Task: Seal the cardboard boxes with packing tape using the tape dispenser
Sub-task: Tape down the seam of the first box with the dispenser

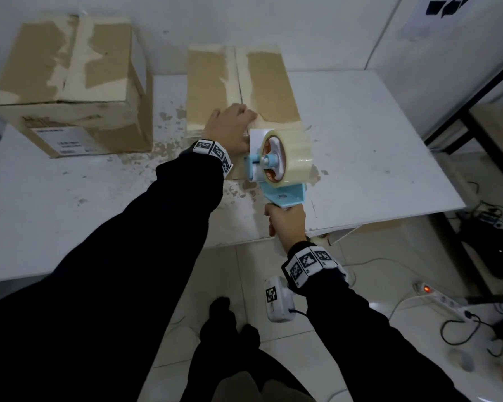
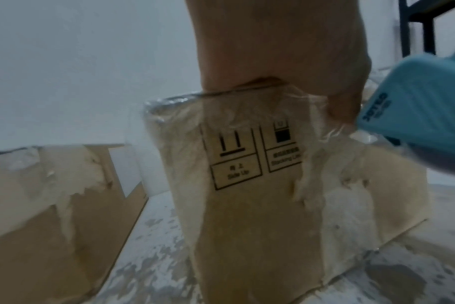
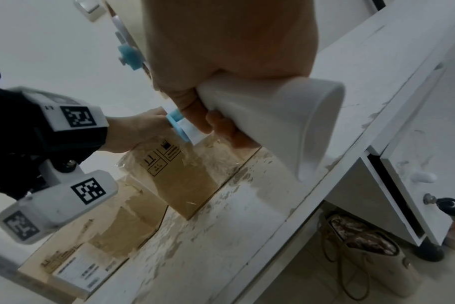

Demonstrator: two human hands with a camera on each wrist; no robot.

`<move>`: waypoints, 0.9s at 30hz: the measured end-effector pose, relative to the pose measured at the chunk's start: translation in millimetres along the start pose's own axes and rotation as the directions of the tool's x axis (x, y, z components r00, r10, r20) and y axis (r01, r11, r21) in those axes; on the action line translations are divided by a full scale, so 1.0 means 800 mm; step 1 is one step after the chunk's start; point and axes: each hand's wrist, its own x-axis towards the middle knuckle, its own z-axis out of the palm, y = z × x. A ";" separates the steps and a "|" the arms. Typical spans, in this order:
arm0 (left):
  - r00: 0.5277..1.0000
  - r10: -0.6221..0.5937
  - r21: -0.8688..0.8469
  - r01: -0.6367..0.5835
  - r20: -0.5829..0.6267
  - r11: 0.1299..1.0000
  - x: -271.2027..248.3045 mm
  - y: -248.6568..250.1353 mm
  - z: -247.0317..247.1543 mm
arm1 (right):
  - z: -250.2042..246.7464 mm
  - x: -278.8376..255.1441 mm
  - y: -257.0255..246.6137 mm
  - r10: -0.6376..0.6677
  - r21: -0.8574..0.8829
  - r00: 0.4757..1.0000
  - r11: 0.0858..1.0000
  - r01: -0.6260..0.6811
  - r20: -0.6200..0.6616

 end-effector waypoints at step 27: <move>0.991 0.044 -0.119 -0.029 0.125 0.992 0.005 -0.022 -0.005 | -0.033 -0.011 -0.032 0.012 0.142 1.000 0.990 -0.015 0.023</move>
